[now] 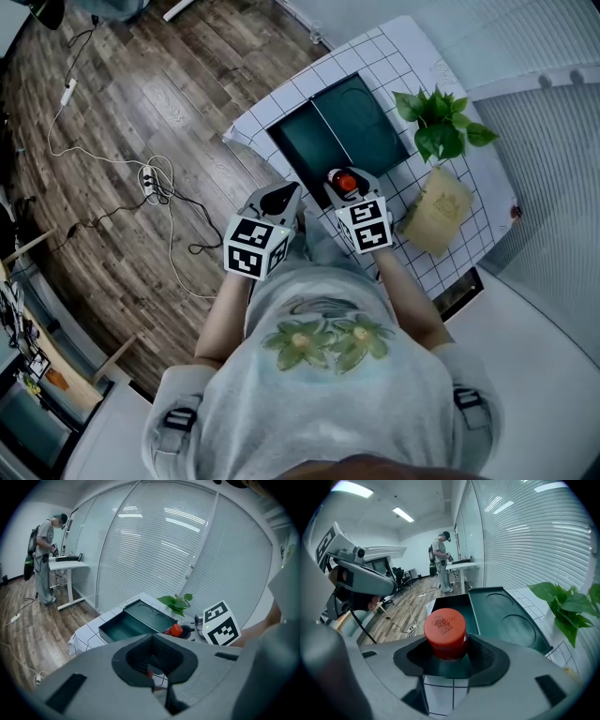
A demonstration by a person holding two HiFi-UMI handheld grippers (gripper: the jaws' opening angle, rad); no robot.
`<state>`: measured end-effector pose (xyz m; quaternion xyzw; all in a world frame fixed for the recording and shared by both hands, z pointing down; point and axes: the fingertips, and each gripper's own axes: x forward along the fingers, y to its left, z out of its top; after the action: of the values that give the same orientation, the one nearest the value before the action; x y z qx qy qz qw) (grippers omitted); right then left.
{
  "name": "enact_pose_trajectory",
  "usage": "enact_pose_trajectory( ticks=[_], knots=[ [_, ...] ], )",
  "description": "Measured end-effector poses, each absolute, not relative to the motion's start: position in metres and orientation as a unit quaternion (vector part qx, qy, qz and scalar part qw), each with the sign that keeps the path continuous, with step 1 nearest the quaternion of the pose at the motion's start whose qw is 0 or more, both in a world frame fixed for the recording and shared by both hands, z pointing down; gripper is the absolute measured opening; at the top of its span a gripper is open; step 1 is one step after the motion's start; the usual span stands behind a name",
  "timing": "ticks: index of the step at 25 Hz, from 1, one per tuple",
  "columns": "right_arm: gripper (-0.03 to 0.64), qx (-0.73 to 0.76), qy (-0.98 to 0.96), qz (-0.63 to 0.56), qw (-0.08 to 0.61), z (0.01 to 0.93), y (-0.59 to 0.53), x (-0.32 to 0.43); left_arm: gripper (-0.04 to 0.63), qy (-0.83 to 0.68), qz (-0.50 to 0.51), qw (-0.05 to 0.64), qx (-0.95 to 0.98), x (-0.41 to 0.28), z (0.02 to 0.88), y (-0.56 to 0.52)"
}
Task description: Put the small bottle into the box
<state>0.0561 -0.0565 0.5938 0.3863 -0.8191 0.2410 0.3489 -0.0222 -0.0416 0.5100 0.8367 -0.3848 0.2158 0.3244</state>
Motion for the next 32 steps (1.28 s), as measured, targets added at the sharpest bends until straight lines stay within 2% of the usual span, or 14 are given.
enact_pose_trajectory(
  ticks=[32],
  knots=[
    [0.218,0.364,-0.817,0.237,0.379,0.618,-0.054,0.048,0.005,-0.390,0.221,0.340,0.827,-0.029,0.521,-0.043]
  ],
)
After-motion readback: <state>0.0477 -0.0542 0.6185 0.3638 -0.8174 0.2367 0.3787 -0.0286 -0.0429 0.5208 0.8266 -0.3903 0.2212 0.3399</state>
